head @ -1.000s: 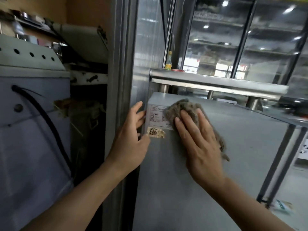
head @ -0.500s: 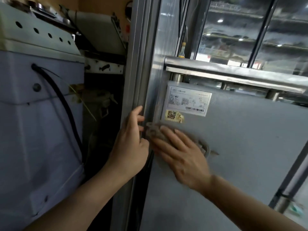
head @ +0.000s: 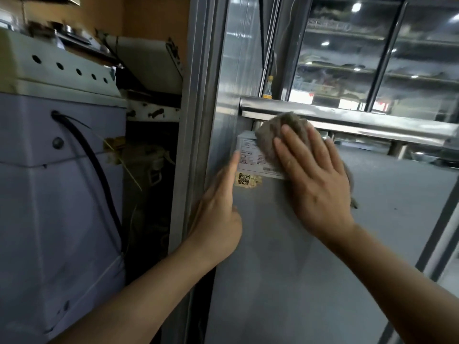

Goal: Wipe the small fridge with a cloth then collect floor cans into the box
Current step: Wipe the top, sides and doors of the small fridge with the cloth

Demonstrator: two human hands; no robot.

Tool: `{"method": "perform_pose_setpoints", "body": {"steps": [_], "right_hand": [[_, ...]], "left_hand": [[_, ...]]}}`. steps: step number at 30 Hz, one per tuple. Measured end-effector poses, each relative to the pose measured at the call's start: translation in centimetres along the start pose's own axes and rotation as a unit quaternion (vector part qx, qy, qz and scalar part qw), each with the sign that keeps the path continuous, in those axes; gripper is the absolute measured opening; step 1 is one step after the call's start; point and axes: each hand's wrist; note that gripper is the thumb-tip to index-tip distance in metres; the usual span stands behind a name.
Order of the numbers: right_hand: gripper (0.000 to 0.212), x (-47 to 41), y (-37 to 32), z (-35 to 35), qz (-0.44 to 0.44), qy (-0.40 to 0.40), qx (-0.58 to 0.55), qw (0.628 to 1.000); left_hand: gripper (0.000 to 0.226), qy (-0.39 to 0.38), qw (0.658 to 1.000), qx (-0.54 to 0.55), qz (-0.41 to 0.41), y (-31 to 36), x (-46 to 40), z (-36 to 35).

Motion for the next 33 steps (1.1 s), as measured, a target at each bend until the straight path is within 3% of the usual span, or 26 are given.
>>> {"method": "perform_pose_setpoints", "body": {"steps": [2, 6, 8, 10, 14, 18, 22, 25, 29, 33], "right_hand": [[0.050, 2.8, -0.8, -1.3, 0.009, -0.005, -0.014, 1.000], [0.052, 12.4, -3.1, -4.4, 0.115, -0.138, 0.040, 0.983], [0.059, 13.8, -2.6, -4.3, 0.157, -0.166, 0.061, 0.972], [0.062, 12.3, -1.2, -3.3, 0.136, -0.152, 0.064, 0.977], [0.053, 6.3, 2.3, -0.2, -0.029, -0.032, -0.016, 0.999], [0.053, 6.6, 2.6, -0.8, -0.097, 0.018, -0.029, 0.995], [0.049, 16.8, -0.2, -4.5, -0.077, -0.066, -0.003, 0.995], [0.050, 18.2, 1.3, -4.1, -0.038, -0.095, 0.018, 0.995], [0.055, 11.4, 4.4, -0.9, -0.093, -0.027, -0.015, 0.995], [0.059, 8.6, 5.9, -0.4, -0.126, 0.035, -0.023, 0.991]], "left_hand": [[0.087, 0.016, 0.999, -0.029, 0.005, 0.2, -0.1, -0.8], [0.087, 0.021, 0.998, -0.055, 0.018, 0.5, 0.2, -1.4], [0.087, 0.024, 0.998, -0.059, 0.028, 0.9, 0.4, -1.5], [0.088, 0.037, 0.996, -0.075, 0.031, 1.7, 0.3, -1.7], [0.090, 0.071, 0.982, -0.175, -0.019, 3.6, -1.3, -2.3], [0.074, 0.079, 0.961, -0.258, -0.054, 5.3, -3.8, -3.9], [0.069, 0.102, 0.947, -0.298, -0.052, 5.1, -4.6, -4.5], [0.066, 0.119, 0.937, -0.324, -0.052, 5.4, -4.9, -4.7], [0.060, 0.124, 0.939, -0.321, -0.021, 7.0, -5.5, -5.3], [0.047, 0.113, 0.925, -0.349, -0.102, 8.8, -6.7, -6.9]]}}
Point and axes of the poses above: each hand's wrist, its own x-axis away from the middle knuckle, its own z-axis out of the back of the hand, y = z × x, and after that the axes turned 14 degrees about -y, right-handed
